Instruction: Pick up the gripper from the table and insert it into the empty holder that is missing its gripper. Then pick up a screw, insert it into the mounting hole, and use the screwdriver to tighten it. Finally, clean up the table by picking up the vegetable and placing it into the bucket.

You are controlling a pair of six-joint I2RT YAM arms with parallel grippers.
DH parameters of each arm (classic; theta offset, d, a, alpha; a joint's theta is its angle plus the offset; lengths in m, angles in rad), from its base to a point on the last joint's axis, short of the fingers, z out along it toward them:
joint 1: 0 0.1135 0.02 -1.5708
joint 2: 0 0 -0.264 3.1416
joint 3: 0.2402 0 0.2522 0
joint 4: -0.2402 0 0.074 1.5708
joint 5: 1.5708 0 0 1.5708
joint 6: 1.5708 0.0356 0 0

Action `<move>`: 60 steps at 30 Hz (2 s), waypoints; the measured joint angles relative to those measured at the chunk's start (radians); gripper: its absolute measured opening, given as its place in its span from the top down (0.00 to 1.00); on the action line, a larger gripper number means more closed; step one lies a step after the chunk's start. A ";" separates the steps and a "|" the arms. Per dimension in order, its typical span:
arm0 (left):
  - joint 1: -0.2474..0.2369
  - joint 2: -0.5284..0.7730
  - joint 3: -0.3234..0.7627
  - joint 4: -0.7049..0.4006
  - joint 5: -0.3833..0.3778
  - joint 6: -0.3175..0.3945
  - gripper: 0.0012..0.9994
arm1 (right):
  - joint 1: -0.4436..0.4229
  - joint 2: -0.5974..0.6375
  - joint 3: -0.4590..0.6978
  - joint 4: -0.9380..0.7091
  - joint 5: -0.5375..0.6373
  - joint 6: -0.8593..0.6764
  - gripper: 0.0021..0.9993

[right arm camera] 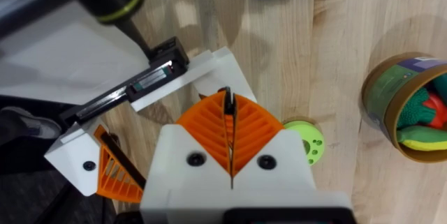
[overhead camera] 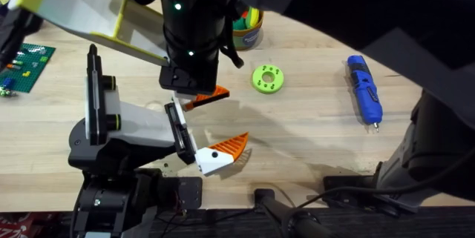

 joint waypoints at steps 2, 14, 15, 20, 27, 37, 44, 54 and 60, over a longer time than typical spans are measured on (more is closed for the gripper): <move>0.000 0.000 0.000 -0.001 0.000 -0.003 0.01 | 0.000 0.000 0.000 -0.003 0.001 0.000 0.99; 0.000 0.000 0.000 0.000 0.000 -0.003 0.01 | 0.000 0.000 0.005 -0.002 0.001 0.001 1.00; 0.000 0.000 0.000 0.000 0.000 -0.004 0.01 | 0.000 0.000 0.009 -0.003 0.001 0.001 0.99; 0.000 0.000 0.000 -0.001 0.000 -0.004 0.01 | 0.000 0.000 0.073 -0.035 0.001 0.001 1.00; 0.000 0.000 0.000 0.000 0.000 -0.003 0.01 | 0.000 0.000 0.082 -0.068 0.001 0.001 0.99; 0.000 0.000 0.000 -0.001 0.000 -0.004 0.01 | 0.000 0.000 0.082 -0.089 0.001 0.001 1.00; 0.000 0.000 0.000 -0.001 0.000 -0.003 0.01 | 0.000 0.000 0.082 -0.088 0.001 0.001 1.00; 0.000 0.000 0.000 0.000 0.000 -0.004 0.01 | 0.000 0.000 0.082 -0.087 0.001 0.001 1.00; 0.000 0.000 0.000 0.000 0.000 -0.004 0.01 | 0.000 0.018 0.083 -0.087 0.001 0.001 1.00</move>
